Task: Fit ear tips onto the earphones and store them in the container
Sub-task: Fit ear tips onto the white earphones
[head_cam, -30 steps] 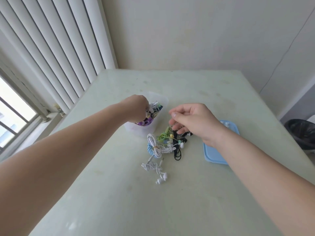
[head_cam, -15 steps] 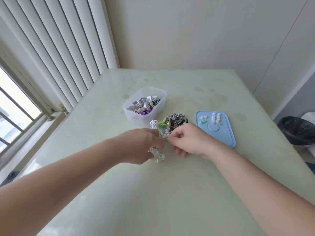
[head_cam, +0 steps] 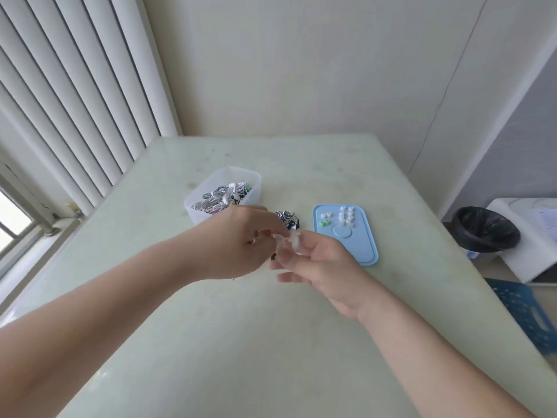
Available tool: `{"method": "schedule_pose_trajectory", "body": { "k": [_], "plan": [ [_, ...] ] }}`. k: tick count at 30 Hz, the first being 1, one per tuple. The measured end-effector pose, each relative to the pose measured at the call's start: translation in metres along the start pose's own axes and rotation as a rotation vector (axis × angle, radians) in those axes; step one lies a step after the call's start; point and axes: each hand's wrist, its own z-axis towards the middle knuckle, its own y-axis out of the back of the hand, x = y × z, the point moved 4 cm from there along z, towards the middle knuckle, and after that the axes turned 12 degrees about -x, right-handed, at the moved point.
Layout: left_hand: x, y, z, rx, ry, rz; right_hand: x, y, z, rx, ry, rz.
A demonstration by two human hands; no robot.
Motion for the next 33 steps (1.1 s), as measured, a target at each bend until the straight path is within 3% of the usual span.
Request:
{"method": "schedule_pose_trajectory", "body": {
  "k": [3, 6, 10, 18, 22, 25, 30, 33],
  "plan": [
    [-0.005, -0.003, 0.013, 0.017, 0.203, -0.213, 0.013, 0.011, -0.002, -0.037, -0.012, 0.147],
    [-0.005, -0.017, 0.019, 0.07, 0.484, -0.643, 0.019, 0.025, 0.0, -0.064, -0.021, 0.203],
    [-0.002, -0.041, 0.02, 0.132, 0.576, -0.909, 0.019, 0.038, 0.001, -0.099, -0.036, 0.186],
    [0.004, -0.07, 0.021, -0.004, 0.445, -0.661, 0.006, 0.056, 0.004, -0.171, -0.087, 0.156],
    [-0.001, -0.079, 0.019, -0.061, 0.417, -0.722, -0.001, 0.056, 0.002, -0.214, -0.079, 0.149],
    [0.0, -0.086, 0.018, -0.131, 0.421, -0.64, -0.002, 0.058, 0.003, -0.292, -0.057, 0.125],
    [-0.01, -0.093, 0.012, -0.133, 0.383, -0.567, -0.003, 0.056, -0.003, -0.277, -0.046, 0.065],
    [-0.009, -0.093, 0.009, -0.246, 0.287, -0.447, -0.005, 0.059, -0.007, -0.307, -0.039, 0.051]
  ]
}}
